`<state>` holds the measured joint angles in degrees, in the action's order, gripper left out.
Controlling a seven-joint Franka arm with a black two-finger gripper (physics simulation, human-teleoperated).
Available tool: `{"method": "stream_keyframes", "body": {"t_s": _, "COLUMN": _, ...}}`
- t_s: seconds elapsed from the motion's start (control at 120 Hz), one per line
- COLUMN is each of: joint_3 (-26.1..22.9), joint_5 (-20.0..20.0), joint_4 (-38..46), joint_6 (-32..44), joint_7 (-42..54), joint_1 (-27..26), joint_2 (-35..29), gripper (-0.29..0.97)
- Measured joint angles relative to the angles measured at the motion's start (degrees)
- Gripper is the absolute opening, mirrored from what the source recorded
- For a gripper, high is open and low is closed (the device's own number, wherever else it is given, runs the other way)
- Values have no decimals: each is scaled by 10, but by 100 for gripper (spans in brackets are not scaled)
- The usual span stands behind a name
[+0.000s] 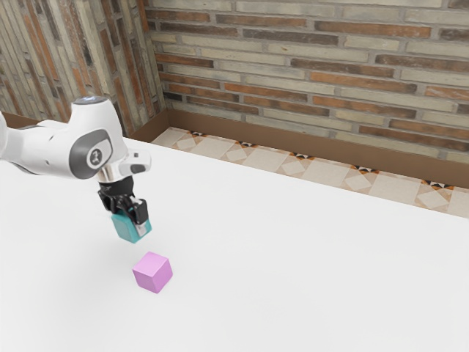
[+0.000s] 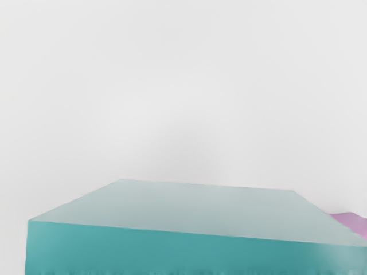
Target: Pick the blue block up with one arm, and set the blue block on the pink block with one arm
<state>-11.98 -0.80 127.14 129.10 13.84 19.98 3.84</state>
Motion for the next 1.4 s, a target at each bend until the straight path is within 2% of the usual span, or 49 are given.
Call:
{"method": "stream_keyframes", "body": {"t_s": 0.375, "joint_3": -52, "joint_5": -3, "joint_4": 35, "joint_6": -5, "joint_7": -40, "joint_1": -12, "joint_2": -29, "gripper": 34}}
{"method": "stream_keyframes", "body": {"t_s": 0.675, "joint_3": -50, "joint_5": -3, "joint_4": 74, "joint_6": -2, "joint_7": -66, "joint_1": -42, "joint_2": -57, "gripper": 34}}
{"method": "stream_keyframes", "body": {"t_s": 1.042, "joint_3": -50, "joint_5": 19, "joint_4": 90, "joint_6": 30, "joint_7": -88, "joint_1": 19, "joint_2": -58, "gripper": 34}}
{"method": "stream_keyframes", "body": {"t_s": 1.4, "joint_3": -52, "joint_5": 21, "joint_4": 89, "joint_6": 37, "joint_7": -101, "joint_1": -14, "joint_2": -57, "gripper": 35}}
